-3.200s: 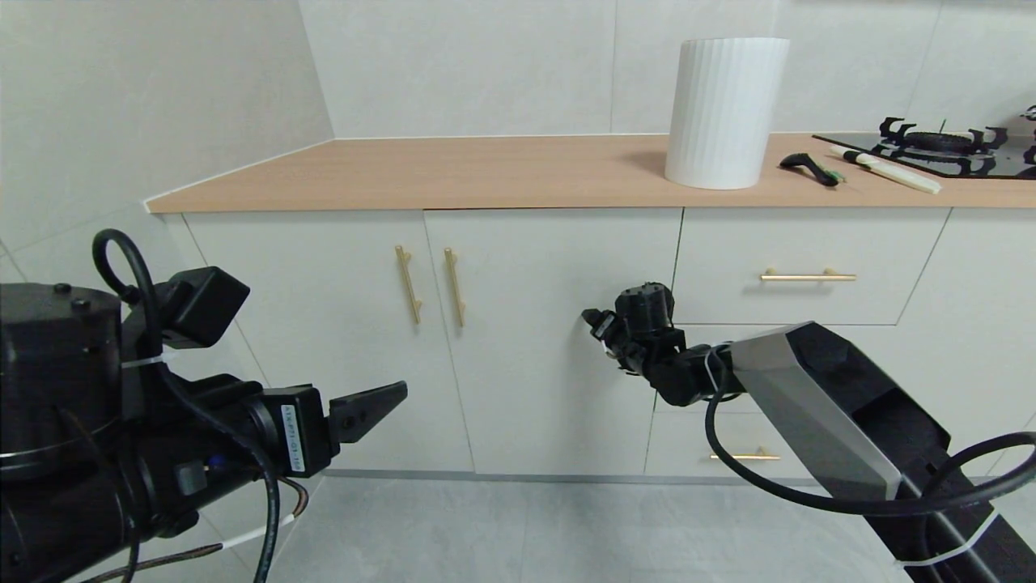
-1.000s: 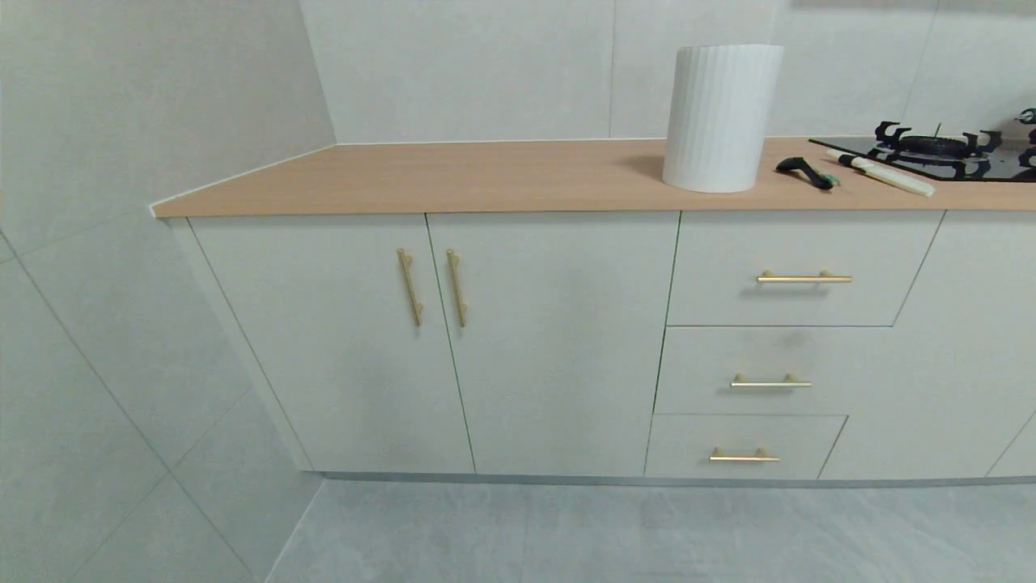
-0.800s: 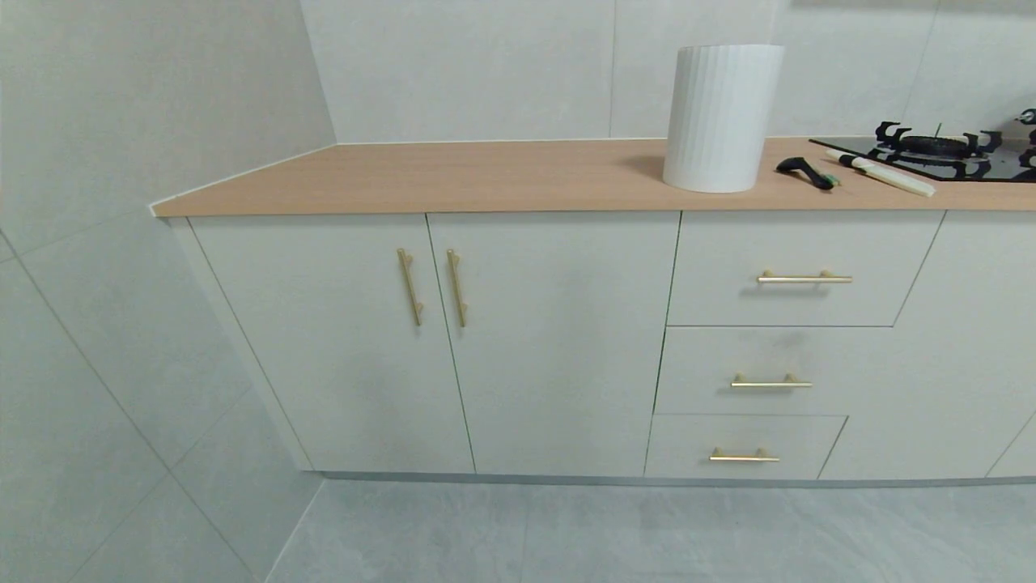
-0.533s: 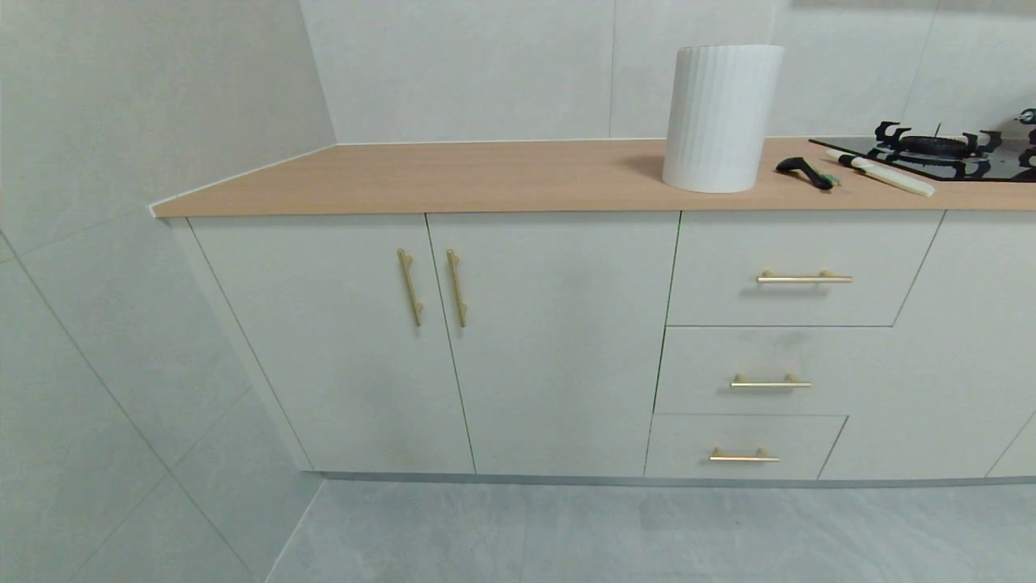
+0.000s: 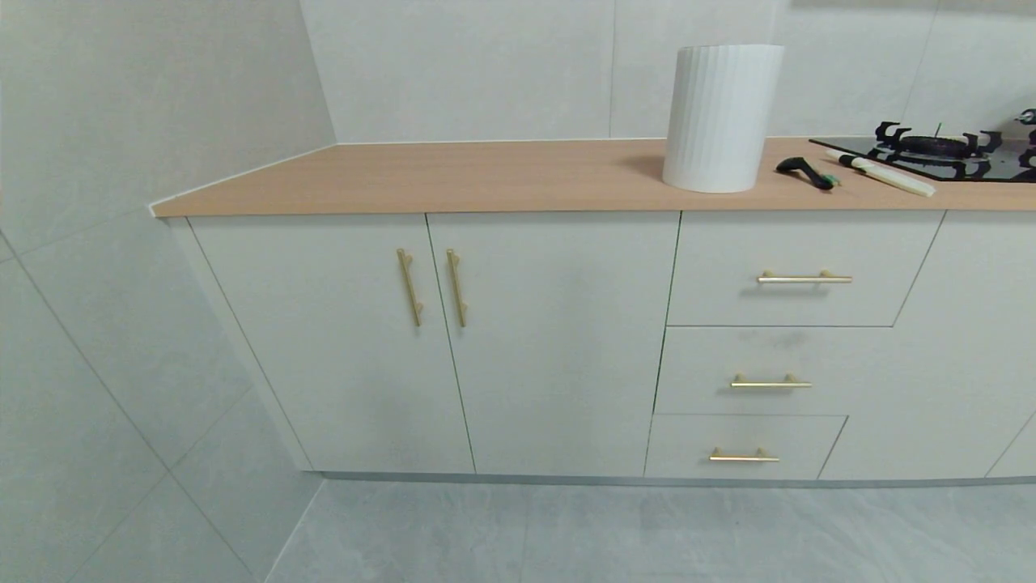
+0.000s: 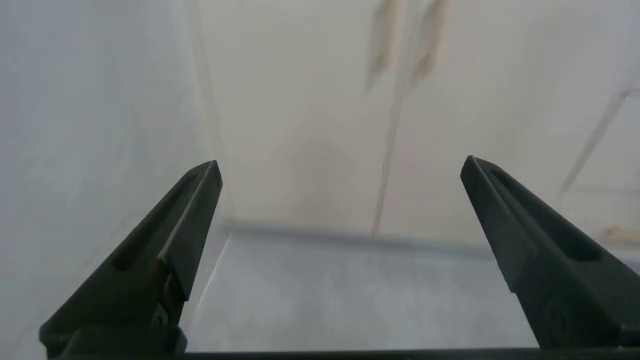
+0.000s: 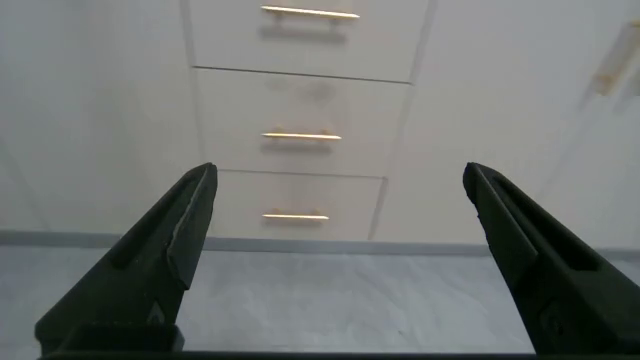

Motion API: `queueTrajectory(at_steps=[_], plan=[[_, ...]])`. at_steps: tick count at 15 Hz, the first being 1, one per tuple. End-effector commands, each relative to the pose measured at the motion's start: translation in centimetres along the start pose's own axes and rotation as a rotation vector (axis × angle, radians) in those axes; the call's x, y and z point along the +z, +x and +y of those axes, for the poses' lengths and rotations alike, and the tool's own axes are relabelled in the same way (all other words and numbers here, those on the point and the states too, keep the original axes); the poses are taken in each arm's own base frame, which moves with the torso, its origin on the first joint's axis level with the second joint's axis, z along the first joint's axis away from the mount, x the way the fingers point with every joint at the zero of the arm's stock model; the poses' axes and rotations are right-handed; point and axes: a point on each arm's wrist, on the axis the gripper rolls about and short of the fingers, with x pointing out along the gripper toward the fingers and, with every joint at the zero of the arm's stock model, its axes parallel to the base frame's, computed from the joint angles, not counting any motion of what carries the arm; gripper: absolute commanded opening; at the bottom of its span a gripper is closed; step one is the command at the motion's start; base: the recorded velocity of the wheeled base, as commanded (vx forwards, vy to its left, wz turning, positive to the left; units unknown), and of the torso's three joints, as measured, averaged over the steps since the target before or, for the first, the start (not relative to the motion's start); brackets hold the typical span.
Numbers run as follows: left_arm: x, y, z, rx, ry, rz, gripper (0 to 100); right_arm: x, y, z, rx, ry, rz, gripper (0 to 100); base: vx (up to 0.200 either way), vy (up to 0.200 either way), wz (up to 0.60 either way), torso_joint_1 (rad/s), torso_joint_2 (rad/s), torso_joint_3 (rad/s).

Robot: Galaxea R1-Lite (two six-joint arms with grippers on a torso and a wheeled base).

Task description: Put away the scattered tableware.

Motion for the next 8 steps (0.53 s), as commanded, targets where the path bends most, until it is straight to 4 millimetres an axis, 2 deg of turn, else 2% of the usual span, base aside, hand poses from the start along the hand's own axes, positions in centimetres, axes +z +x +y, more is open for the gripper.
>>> queueTrajectory(at_steps=[1, 8], plan=[[-1.38, 0.30, -0.04, -0.026, 0.012, 0.051, 100, -0.63, 0.03, 0.18, 0.050, 0.002, 0.050, 100, 0.000, 0.000, 0.00, 0.000, 0.00, 0.000], [-1.68, 0.28, -0.05, -0.035, 0.038, 0.080, 100, -0.53, 0.03, 0.20, 0.068, 0.035, 0.040, 100, 0.000, 0.000, 0.00, 0.000, 0.00, 0.000]])
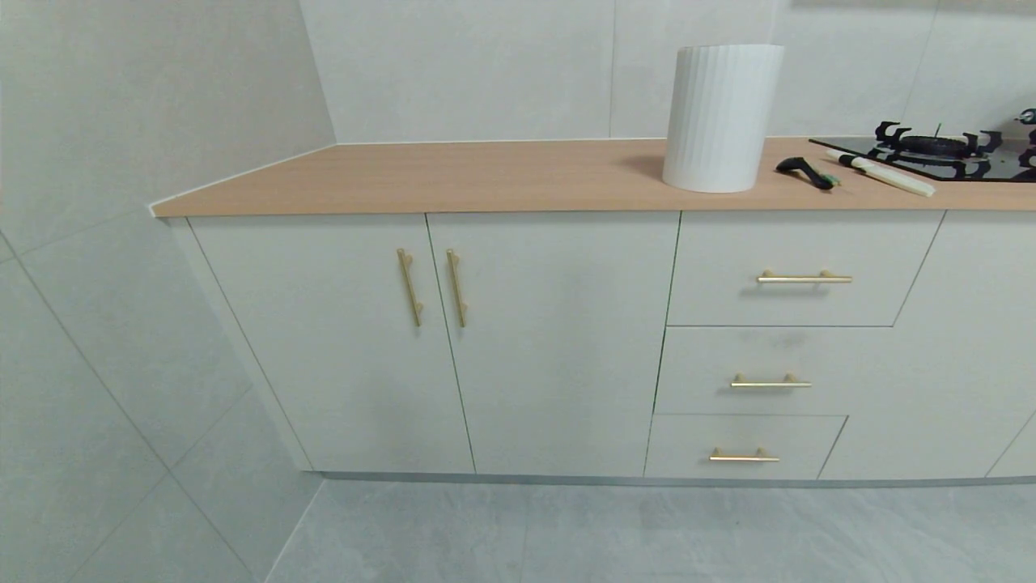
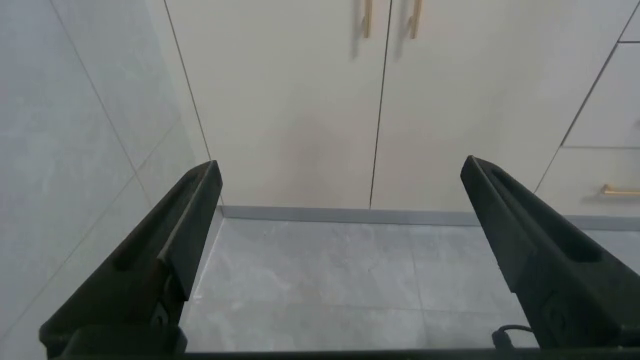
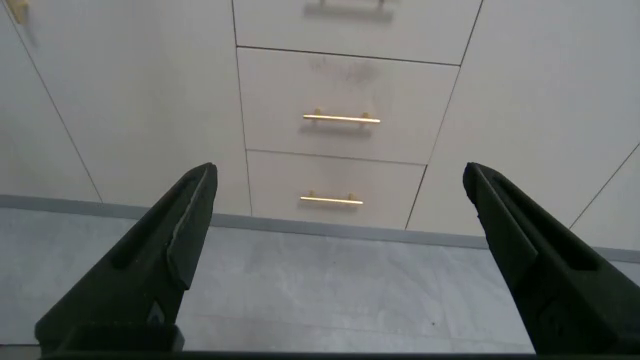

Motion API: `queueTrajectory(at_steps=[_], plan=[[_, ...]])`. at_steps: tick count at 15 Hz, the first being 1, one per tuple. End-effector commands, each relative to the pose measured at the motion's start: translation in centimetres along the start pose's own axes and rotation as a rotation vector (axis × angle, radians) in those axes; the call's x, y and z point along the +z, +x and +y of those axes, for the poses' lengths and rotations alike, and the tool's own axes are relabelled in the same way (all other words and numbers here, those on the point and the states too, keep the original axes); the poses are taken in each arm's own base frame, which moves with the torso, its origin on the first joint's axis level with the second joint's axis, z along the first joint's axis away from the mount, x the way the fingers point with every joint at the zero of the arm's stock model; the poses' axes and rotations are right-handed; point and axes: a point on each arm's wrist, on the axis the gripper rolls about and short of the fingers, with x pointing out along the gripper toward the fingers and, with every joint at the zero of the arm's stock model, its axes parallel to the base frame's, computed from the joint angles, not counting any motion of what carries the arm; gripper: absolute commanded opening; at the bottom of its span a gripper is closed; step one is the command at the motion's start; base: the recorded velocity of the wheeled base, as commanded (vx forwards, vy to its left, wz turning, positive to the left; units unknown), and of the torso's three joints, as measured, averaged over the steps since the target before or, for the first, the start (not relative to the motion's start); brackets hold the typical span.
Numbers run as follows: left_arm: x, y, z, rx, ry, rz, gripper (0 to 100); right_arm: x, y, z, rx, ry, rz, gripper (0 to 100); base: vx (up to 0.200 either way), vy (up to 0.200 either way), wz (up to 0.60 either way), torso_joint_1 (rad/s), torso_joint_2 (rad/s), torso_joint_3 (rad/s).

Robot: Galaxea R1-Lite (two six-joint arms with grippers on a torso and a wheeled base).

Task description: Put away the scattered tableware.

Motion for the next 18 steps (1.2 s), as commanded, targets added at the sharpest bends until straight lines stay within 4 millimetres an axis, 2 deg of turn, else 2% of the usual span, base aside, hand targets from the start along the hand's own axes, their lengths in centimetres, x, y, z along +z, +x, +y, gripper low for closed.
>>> queueTrajectory(at_steps=[1, 9, 16, 18], plan=[[0.01, 0.00, 0.00, 0.001, 0.000, -0.001, 100, 0.02, 0.03, 0.00, 0.001, -0.001, 0.003, 100, 0.000, 0.000, 0.00, 0.000, 0.00, 0.000], [-0.01, 0.00, 0.00, -0.001, -0.002, 0.001, 100, 0.01, 0.02, -0.01, -0.004, 0.005, 0.002, 100, 0.000, 0.000, 0.00, 0.000, 0.00, 0.000], [-0.01, 0.00, 0.00, -0.001, -0.002, 0.001, 100, 0.01, 0.02, -0.01, -0.004, 0.005, 0.002, 100, 0.200, 0.000, 0.00, 0.002, 0.00, 0.001], [0.01, 0.00, 0.00, 0.001, -0.002, -0.001, 100, 0.01, 0.02, -0.01, -0.004, 0.005, 0.002, 100, 0.000, 0.000, 0.00, 0.000, 0.00, 0.000]])
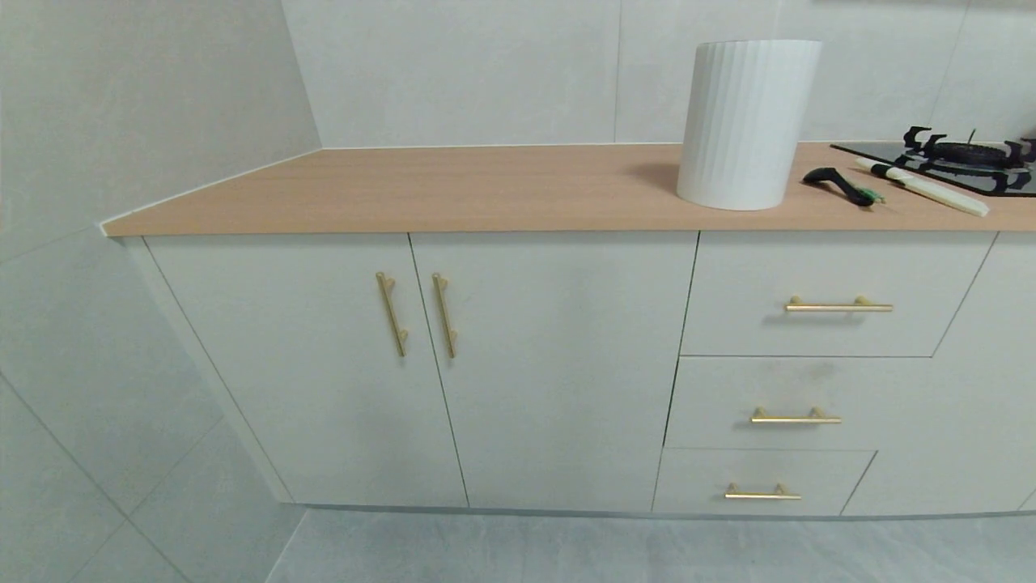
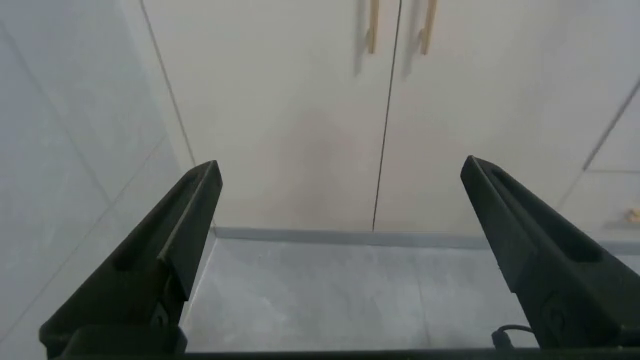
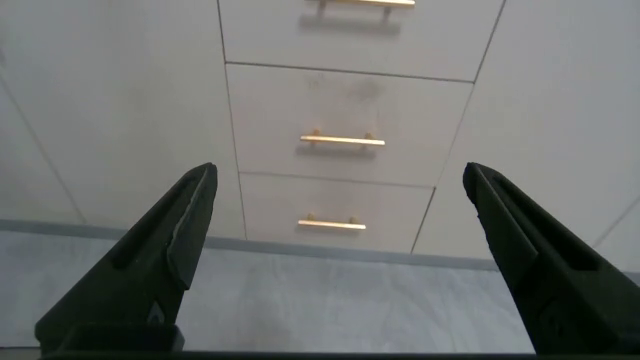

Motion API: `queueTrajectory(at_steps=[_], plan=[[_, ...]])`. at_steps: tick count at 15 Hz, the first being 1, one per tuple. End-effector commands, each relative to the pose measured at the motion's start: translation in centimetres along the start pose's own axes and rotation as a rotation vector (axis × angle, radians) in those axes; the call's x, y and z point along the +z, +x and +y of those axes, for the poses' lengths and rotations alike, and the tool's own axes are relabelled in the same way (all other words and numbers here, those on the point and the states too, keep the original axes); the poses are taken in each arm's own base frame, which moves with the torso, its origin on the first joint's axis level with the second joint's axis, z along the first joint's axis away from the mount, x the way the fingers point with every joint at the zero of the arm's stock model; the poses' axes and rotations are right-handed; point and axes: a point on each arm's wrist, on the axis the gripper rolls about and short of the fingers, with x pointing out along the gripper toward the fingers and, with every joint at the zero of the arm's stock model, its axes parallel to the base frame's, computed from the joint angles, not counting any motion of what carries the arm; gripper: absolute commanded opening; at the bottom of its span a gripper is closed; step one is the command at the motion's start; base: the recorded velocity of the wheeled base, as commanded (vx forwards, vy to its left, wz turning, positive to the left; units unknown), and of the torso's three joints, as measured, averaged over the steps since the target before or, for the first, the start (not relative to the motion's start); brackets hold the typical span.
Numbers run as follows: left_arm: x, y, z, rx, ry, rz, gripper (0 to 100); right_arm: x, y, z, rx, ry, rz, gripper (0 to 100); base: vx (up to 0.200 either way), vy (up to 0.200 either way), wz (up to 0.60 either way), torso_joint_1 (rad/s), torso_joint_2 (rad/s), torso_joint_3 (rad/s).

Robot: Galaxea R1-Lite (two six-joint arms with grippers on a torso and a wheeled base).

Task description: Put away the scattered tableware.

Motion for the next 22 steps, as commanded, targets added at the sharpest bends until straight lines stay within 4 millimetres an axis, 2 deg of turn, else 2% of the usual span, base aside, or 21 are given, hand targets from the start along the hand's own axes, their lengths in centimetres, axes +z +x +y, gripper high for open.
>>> queueTrajectory(at_steps=[1, 4, 12, 22], plan=[[0.01, 0.00, 0.00, 0.002, 0.000, -0.001, 100, 0.01, 0.02, 0.00, 0.002, -0.001, 0.002, 100, 0.000, 0.000, 0.00, 0.000, 0.00, 0.000], [0.01, 0.00, 0.00, 0.002, -0.002, -0.001, 100, 0.01, 0.02, 0.00, 0.002, -0.001, 0.002, 100, 0.000, 0.000, -0.60, 0.004, 0.01, -0.002], [0.01, 0.00, 0.00, 0.002, -0.002, -0.001, 100, 0.01, 0.02, 0.00, 0.002, -0.001, 0.002, 100, 0.000, 0.000, 0.00, 0.000, 0.00, 0.000], [0.01, 0.00, 0.00, 0.002, -0.002, -0.001, 100, 0.01, 0.02, 0.00, 0.002, -0.001, 0.002, 100, 0.000, -0.200, 0.00, 0.004, 0.00, 0.002]])
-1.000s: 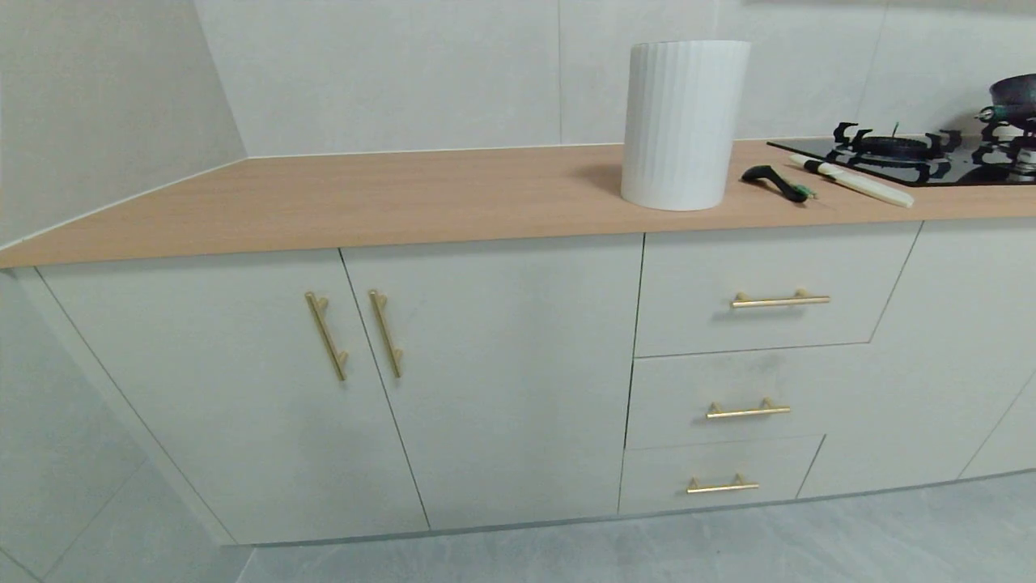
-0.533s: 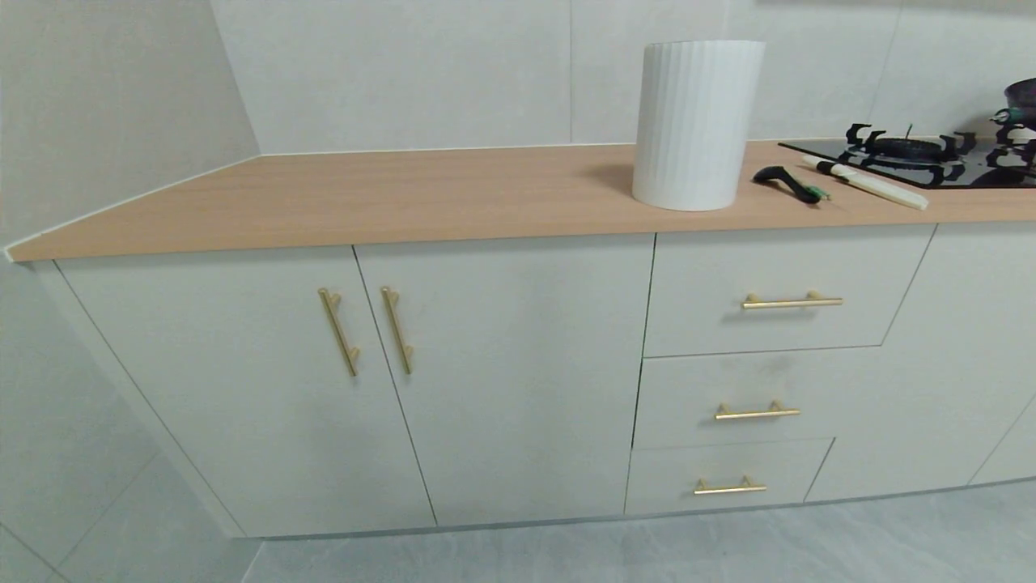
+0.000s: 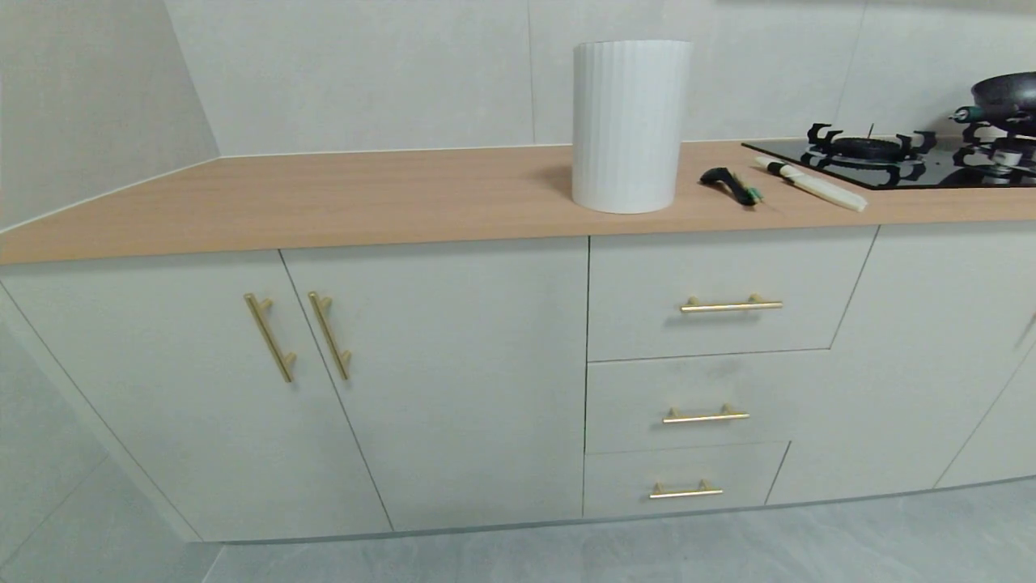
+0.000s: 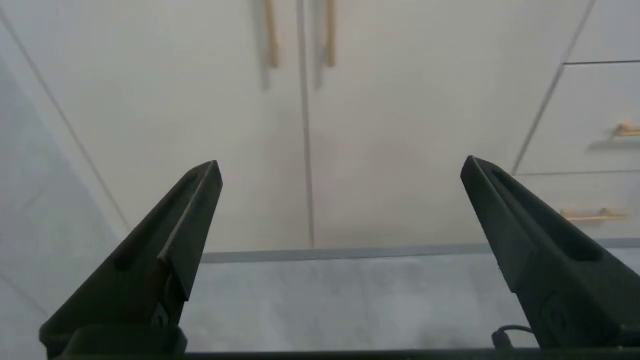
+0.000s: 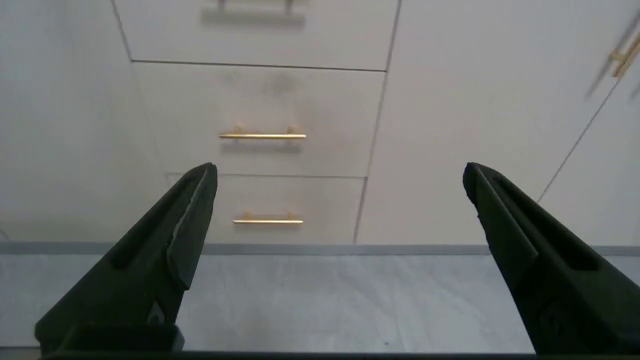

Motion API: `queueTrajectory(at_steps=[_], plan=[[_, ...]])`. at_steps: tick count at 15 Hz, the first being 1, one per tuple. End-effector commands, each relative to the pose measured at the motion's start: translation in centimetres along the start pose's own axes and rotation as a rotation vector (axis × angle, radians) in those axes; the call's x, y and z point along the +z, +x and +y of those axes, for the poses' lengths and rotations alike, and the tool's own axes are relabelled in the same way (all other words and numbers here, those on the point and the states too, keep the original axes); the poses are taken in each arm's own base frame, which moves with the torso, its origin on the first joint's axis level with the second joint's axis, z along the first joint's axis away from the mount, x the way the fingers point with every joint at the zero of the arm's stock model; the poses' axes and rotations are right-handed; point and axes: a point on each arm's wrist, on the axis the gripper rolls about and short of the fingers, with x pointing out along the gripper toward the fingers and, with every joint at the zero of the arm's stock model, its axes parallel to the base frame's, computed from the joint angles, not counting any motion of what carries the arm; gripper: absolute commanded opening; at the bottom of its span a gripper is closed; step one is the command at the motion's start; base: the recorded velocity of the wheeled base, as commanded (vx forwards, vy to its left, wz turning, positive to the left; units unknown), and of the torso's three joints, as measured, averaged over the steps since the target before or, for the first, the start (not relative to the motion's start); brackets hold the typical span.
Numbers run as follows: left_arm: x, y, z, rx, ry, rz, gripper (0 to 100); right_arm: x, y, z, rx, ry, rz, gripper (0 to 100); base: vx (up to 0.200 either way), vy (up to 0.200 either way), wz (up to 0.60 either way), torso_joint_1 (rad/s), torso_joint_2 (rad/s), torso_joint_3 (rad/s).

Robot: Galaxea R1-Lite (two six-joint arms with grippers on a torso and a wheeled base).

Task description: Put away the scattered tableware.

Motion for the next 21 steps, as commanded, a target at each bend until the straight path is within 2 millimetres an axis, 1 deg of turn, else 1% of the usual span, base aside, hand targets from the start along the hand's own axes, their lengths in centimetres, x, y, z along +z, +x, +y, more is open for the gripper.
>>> queueTrajectory(at_steps=[1, 14, 15, 16, 18, 19, 20, 21], plan=[[0.0, 0.0, 0.0, 0.000, 0.000, -0.001, 100, 0.0, 0.0, 0.0, 0.001, 0.000, 0.001, 100, 0.000, 0.000, 0.00, 0.000, 0.00, 0.000], [0.0, 0.0, 0.0, 0.000, -0.002, -0.001, 100, 0.1, 0.0, 0.0, 0.008, -0.023, -0.004, 100, 0.000, 0.000, 0.00, 0.000, 0.00, 0.000], [0.0, 0.0, 0.0, 0.000, -0.002, -0.001, 100, 1.8, -0.5, 0.0, 0.045, -0.010, -0.067, 100, 0.000, 0.000, 0.00, 0.000, 0.00, 0.000], [0.0, 0.0, 0.0, 0.000, -0.002, -0.001, 100, 3.0, -0.5, 0.0, 0.105, 0.006, -0.065, 100, 0.000, 0.000, 0.00, 0.000, 0.00, 0.000], [0.0, 0.0, 0.0, 0.000, -0.002, -0.001, 100, 4.5, 0.9, 0.0, 0.168, 0.015, 0.033, 100, 0.000, 0.000, 0.00, 0.000, 0.00, 0.000], [0.0, 0.0, 0.0, 0.000, -0.002, -0.001, 100, 4.8, 1.6, 0.0, 0.187, 0.019, 0.084, 100, 0.000, 0.000, 0.00, 0.000, 0.00, 0.000], [0.0, 0.0, 0.0, 0.000, -0.002, -0.001, 100, 5.3, 3.0, 0.0, 0.236, 0.029, 0.169, 100, 0.000, 0.000, 0.00, 0.000, 0.00, 0.000], [0.0, 0.0, 0.0, 0.000, -0.002, -0.001, 100, 5.7, 3.9, 0.0, 0.274, 0.033, 0.208, 100, 0.000, 0.000, 0.00, 0.000, 0.00, 0.000]])
